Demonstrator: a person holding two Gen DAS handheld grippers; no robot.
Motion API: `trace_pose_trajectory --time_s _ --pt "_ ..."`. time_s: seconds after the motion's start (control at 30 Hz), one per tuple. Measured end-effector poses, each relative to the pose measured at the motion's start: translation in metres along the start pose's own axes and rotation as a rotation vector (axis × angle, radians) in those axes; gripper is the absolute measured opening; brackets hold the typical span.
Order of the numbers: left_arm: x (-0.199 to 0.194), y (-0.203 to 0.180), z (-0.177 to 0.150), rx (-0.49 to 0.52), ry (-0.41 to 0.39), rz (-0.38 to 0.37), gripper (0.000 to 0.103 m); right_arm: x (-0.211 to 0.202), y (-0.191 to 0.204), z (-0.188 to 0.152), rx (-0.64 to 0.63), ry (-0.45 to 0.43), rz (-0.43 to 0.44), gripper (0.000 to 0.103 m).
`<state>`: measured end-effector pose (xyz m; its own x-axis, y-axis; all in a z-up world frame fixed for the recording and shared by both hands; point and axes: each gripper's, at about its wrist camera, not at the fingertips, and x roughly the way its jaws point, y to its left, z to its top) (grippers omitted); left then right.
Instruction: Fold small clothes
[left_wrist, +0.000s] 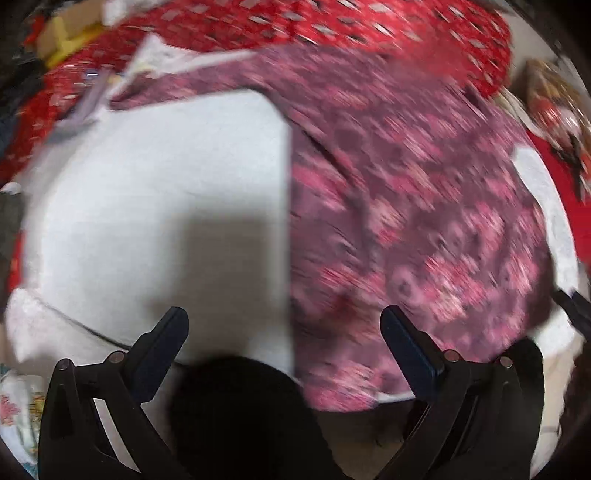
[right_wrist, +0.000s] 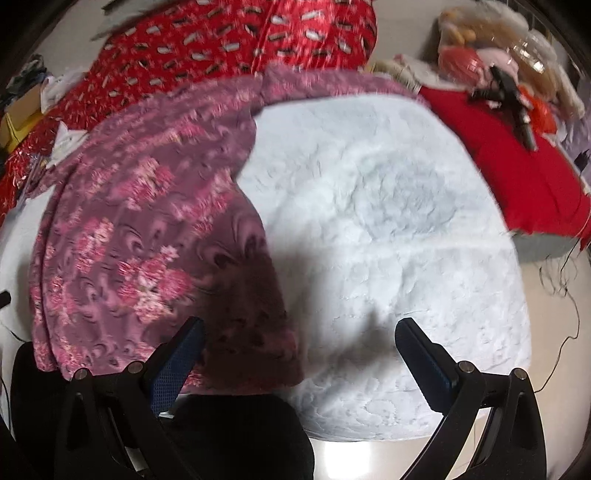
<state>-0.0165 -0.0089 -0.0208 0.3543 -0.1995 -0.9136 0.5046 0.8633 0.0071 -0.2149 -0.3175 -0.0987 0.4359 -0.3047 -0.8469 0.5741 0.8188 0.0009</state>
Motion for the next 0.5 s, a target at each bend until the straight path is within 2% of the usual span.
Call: trace_pose_trajectory --time_s 0.07,0.13,0.17,0.2,0.23,0.27,0.33,0.4,0.47,0.5 --pt "0.01 -0.022 -0.005 0.08 0.033 -0.007 0.103 0.009 0.004 -0.002 -0.007 0.033 0.037 0.089" --pt "0.017 -0.036 -0.009 0.133 0.049 0.025 0.101 0.013 0.007 -0.005 -0.02 0.052 0.093 0.06" --pt "0.019 -0.039 -0.009 0.141 0.054 0.036 0.08 0.014 0.01 -0.005 -0.021 0.047 0.119 0.053" --pt "0.023 -0.04 -0.008 0.142 0.072 0.04 0.037 0.012 0.011 -0.006 -0.032 0.029 0.113 0.037" --pt "0.027 -0.036 -0.006 0.128 0.11 0.019 0.017 0.008 0.011 -0.007 -0.047 0.014 0.118 0.001" --pt "0.03 -0.028 -0.003 0.088 0.145 -0.01 0.003 0.007 0.009 -0.005 -0.037 -0.001 0.176 0.004" --pt "0.02 -0.001 0.003 -0.02 0.16 -0.062 0.003 -0.009 -0.002 -0.006 0.012 -0.044 0.286 0.003" --pt "-0.001 0.031 0.007 -0.103 0.131 -0.094 0.001 -0.039 -0.017 -0.009 0.056 -0.113 0.381 0.003" --pt "-0.021 0.061 0.006 -0.152 0.087 -0.071 0.001 -0.068 -0.032 -0.014 0.091 -0.18 0.446 0.003" --pt "-0.023 0.074 0.003 -0.165 0.091 -0.057 0.001 -0.076 -0.038 -0.016 0.104 -0.197 0.457 0.003"
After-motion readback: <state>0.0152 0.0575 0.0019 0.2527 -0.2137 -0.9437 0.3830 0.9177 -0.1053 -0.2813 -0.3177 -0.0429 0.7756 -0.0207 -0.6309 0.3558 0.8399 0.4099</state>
